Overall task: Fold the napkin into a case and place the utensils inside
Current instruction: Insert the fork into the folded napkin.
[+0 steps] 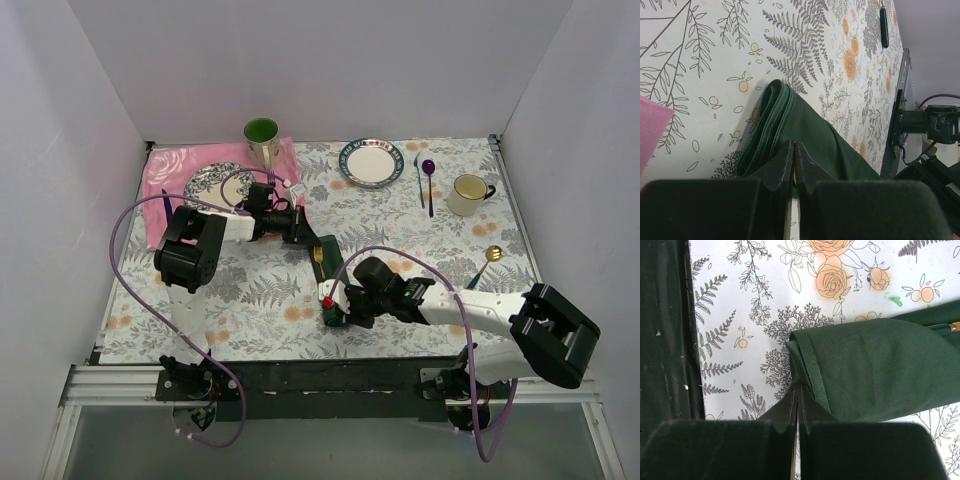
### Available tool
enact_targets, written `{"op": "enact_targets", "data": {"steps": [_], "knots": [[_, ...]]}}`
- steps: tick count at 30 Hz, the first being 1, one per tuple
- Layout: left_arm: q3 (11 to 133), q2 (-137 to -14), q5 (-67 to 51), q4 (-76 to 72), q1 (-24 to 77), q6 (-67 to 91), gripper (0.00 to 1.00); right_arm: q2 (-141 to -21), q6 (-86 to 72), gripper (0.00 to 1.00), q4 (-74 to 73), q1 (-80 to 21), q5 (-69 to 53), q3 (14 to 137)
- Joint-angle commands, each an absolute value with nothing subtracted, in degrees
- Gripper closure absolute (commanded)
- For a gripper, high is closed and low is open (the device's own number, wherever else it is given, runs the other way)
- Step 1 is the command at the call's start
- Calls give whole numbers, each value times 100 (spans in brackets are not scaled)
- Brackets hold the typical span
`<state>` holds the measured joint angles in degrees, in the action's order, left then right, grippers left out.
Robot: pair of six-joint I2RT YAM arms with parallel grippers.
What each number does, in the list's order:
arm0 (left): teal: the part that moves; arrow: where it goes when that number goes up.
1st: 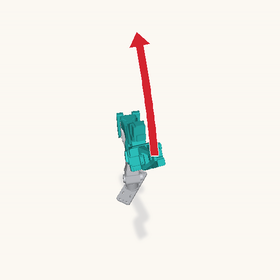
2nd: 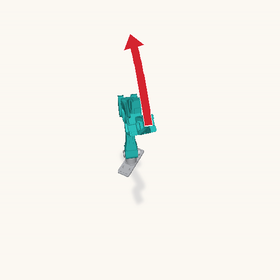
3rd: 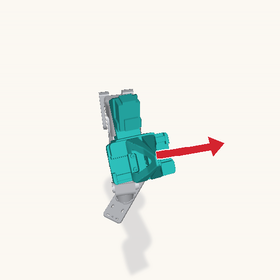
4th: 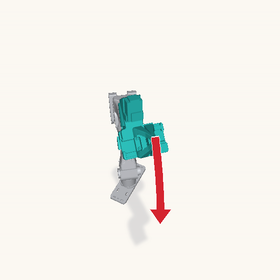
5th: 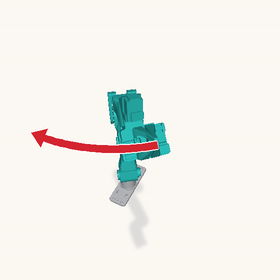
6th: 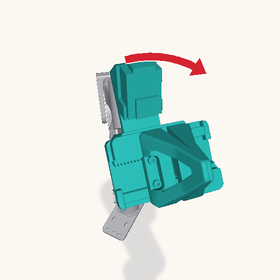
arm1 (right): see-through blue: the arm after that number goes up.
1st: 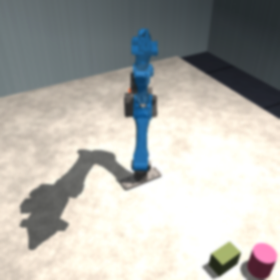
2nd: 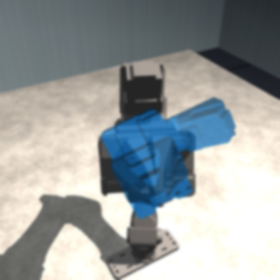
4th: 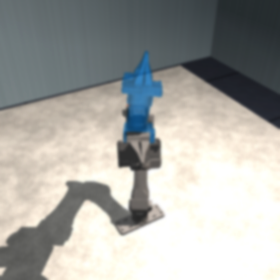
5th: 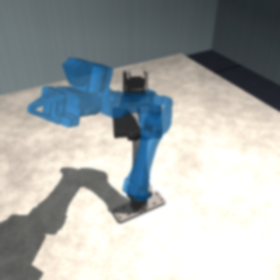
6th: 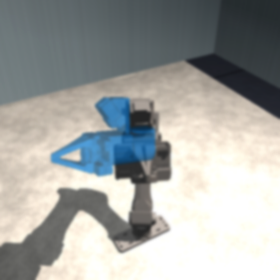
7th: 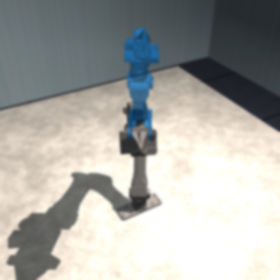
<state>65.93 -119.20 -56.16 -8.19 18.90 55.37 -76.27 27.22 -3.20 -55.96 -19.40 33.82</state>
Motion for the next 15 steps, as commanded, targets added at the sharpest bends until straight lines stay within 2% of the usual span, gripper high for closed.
{"op": "enact_targets", "data": {"steps": [1, 15], "knots": [[6478, -11399, -5739, -870, 1934, 5555, 100, -7655, 2769, 99, -141, -5625, -1881, 3322], [6311, -11347, -5722, -896, 2030, 5643, 100, -7664, 2742, 99, -158, -5616, -1802, 3340]]}}
